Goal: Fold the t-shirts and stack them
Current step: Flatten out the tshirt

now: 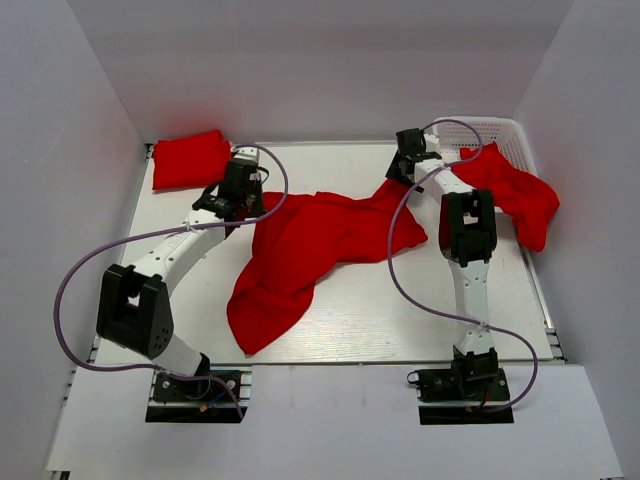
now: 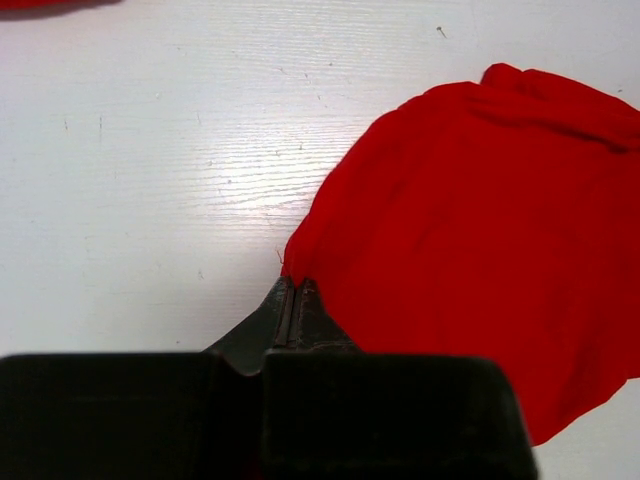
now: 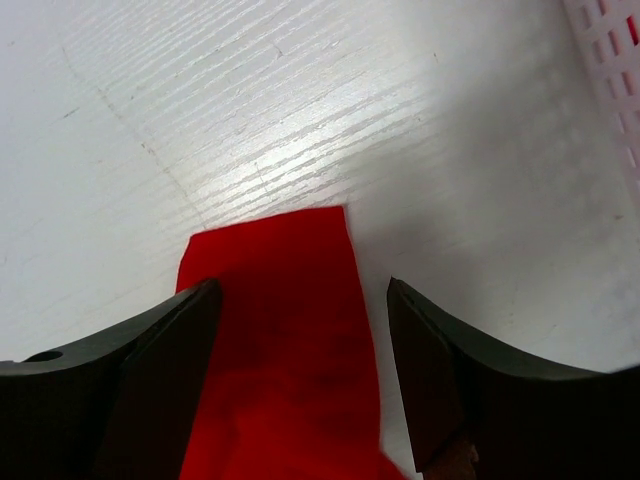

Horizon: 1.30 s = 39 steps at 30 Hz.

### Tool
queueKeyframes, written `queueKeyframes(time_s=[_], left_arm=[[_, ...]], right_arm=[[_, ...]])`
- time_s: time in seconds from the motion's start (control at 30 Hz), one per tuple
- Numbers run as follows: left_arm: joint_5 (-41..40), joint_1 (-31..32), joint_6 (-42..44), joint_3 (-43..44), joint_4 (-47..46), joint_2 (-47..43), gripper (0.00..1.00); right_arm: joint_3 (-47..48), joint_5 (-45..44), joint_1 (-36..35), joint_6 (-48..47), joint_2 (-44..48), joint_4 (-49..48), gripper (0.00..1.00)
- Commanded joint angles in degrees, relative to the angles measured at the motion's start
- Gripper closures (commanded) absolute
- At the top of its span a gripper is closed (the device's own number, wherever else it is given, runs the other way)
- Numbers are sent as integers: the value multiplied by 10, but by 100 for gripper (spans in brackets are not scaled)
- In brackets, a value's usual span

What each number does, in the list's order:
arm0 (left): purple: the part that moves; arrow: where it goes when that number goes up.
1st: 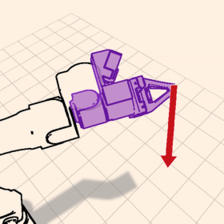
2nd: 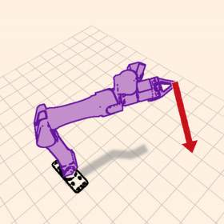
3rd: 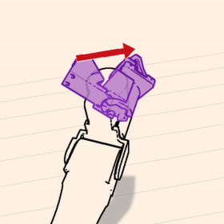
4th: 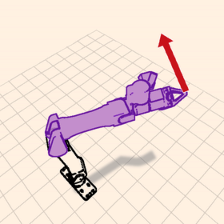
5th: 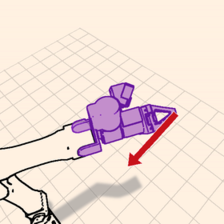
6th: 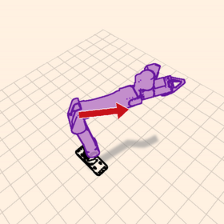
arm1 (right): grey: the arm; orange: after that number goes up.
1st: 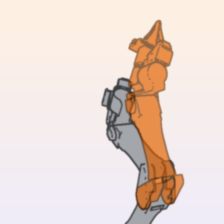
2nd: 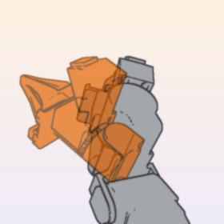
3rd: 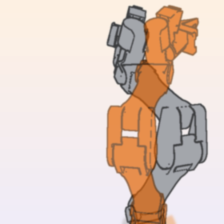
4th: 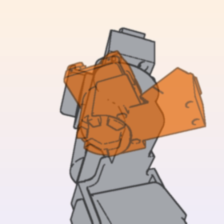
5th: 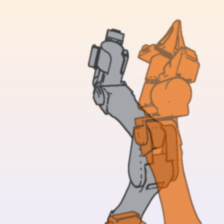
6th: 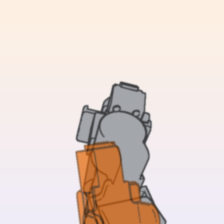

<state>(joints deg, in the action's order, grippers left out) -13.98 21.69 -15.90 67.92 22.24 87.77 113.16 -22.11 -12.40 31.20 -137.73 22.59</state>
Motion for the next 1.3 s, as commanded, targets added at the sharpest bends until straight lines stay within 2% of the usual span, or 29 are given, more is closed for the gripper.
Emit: queueKeyframes(time_s=[0.0,0.13,0.23,0.27,0.4,0.67,0.83,0.97,1.07,1.13,1.17,1.2,1.27], left_arm=[[6,-2,3,-7,-6,-5,100],[6,-2,3,-12,-6,-5,100],[6,-2,3,-12,-1,-5,100],[0,-2,3,-12,-1,-5,100],[-6,-2,3,-7,4,-5,100],[-17,-2,3,-7,4,-5,100],[-28,-2,3,-7,10,-15,100],[-34,-2,10,-7,4,-21,100],[-54,-2,15,20,4,-26,100],[-73,-2,20,43,4,-26,100],[-83,-2,26,50,4,-33,100],[-83,-2,32,61,-1,-40,100],[-89,-2,37,71,-7,-51,100]], right_arm=[[19,-7,5,58,-4,-27,27],[6,2,7,72,-7,-27,30],[0,9,9,77,-10,-27,37],[1,10,9,78,-12,-27,43],[-7,18,12,83,-13,-27,55],[-15,34,12,80,-18,-27,72],[-20,42,10,63,-16,-28,100],[-21,48,9,13,1,-58,100],[-43,44,7,-38,49,-126,100],[-100,54,9,-68,117,-171,100],[-115,51,9,-94,135,-236,100],[-143,44,9,-98,192,-250,100],[-170,30,9,-123,245,-291,100]])
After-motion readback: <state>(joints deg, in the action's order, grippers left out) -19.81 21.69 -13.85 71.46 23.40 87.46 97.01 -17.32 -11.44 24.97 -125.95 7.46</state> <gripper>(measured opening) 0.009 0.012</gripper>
